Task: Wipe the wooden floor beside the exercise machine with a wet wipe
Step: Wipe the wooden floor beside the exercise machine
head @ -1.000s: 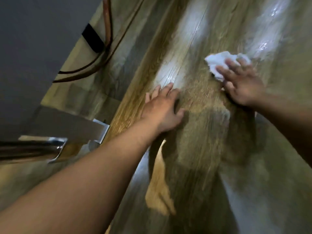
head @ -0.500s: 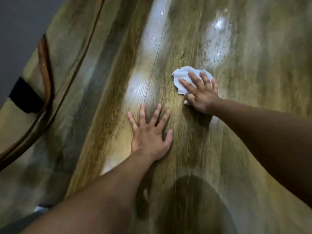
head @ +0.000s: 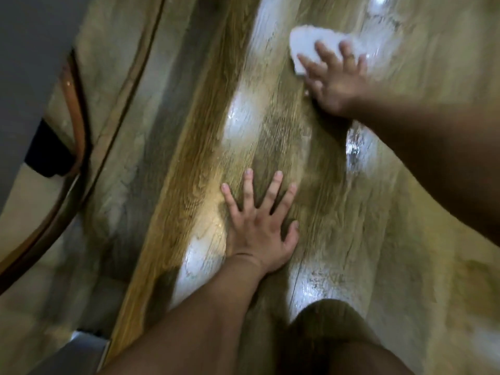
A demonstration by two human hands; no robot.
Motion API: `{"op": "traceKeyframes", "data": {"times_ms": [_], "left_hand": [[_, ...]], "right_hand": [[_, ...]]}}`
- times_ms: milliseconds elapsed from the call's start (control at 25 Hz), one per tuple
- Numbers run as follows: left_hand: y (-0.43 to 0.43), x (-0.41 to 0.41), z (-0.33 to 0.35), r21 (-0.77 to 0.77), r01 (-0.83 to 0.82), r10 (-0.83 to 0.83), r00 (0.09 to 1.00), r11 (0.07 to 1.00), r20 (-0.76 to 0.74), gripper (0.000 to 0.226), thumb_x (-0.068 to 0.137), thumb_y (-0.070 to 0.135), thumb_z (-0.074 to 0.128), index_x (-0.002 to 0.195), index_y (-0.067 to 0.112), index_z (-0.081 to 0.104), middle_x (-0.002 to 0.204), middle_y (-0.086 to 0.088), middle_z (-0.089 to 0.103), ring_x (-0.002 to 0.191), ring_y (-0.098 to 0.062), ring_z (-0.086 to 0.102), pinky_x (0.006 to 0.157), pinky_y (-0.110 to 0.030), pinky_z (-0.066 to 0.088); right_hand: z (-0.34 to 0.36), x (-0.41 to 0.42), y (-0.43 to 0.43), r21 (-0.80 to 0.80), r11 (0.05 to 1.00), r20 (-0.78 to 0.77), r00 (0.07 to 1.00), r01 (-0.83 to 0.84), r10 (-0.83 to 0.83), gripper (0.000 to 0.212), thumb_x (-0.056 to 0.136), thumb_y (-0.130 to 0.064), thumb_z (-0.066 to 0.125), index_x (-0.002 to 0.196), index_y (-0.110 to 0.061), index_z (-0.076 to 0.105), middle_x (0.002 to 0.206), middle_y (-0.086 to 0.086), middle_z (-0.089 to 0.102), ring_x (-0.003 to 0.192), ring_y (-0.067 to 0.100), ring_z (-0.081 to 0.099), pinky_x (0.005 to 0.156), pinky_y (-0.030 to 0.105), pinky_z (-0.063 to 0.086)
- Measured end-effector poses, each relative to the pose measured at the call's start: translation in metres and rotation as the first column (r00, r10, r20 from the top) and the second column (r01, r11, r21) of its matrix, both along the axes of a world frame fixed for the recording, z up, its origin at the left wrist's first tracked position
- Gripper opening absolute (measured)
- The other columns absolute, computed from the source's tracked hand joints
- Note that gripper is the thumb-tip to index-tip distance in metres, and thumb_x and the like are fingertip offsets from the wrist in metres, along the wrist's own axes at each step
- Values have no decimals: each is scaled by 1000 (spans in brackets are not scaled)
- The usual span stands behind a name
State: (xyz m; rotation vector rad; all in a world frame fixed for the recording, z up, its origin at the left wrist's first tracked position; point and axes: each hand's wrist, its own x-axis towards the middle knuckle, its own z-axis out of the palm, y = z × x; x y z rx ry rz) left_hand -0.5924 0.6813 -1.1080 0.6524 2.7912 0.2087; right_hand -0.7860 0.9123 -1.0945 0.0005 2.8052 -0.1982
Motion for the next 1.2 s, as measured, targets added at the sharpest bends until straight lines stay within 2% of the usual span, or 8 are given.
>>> {"op": "traceKeyframes", "data": {"times_ms": [240, 400, 520, 720, 840, 920, 1040, 1200], "left_hand": [[1, 1, 1, 8, 4, -4, 1000, 1000, 0, 72, 82, 58, 47, 150, 35, 36, 161, 5, 26, 148, -45, 9, 108, -76, 6], [1, 1, -1, 41, 4, -3, 1000, 999, -26, 71, 82, 57, 50, 148, 33, 40, 160, 4, 28, 147, -46, 11, 107, -77, 10], [-2, 1, -3, 63, 2, 0, 1000, 998, -30, 71, 83, 56, 51, 149, 34, 37, 162, 5, 24, 148, -46, 9, 106, -78, 11], [0, 0, -2, 43, -5, 7, 999, 999, -34, 69, 81, 56, 51, 146, 34, 43, 159, 4, 30, 148, -44, 13, 107, -77, 10], [-1, 0, -2, 29, -8, 10, 999, 1000, -39, 70, 82, 57, 48, 148, 34, 40, 160, 5, 28, 148, -44, 11, 109, -76, 7], [0, 0, -3, -8, -1, 0, 998, 1000, -58, 70, 83, 58, 45, 149, 35, 38, 160, 5, 27, 147, -45, 12, 109, -75, 5], [1, -1, -2, -66, 9, -13, 998, 998, -59, 70, 84, 59, 38, 150, 36, 34, 161, 5, 25, 147, -45, 9, 109, -76, 2], [1, 3, -3, -123, 5, -14, 997, 992, -74, 71, 85, 61, 31, 152, 38, 28, 163, 5, 20, 148, -44, 3, 109, -75, 1]], "right_hand": [[-12, 68, 2, -31, 575, -91, 575, -818, 813, 51, 100, -49, 25, 150, -40, 31, 163, -2, 21, 152, 31, 10, 121, 54, 7], [-11, -77, 14, -5, 967, -181, 951, -255, 250, 56, 98, -47, 24, 153, -35, 27, 165, 5, 14, 152, 34, 6, 122, 52, 7], [-4, -104, -46, -86, 987, -171, 974, 136, -149, 51, 101, -35, 30, 152, -31, 30, 165, 4, 15, 151, 35, 5, 120, 54, 3], [-15, 30, -89, -101, 752, -254, 747, -652, 614, 57, 90, -39, 38, 145, -27, 46, 157, 4, 36, 147, 32, 27, 118, 50, 16], [-22, 94, 40, -130, 990, -260, 965, -61, 26, 57, 89, -40, 36, 141, -23, 53, 154, 9, 42, 147, 30, 27, 121, 47, 18], [-27, 209, 126, 11, 919, -142, 910, 395, -390, 58, 97, -43, 23, 143, -21, 49, 156, 9, 37, 150, 29, 20, 122, 55, 14], [-28, 375, 140, 161, 821, -101, 837, 548, -538, 62, 98, -45, 16, 141, -15, 50, 160, 11, 29, 151, 32, 13, 123, 55, 7], [-15, 356, 125, 71, 800, -234, 789, 596, -568, 57, 90, -33, 31, 142, -19, 48, 155, 15, 37, 145, 40, 24, 120, 53, 15]]}}
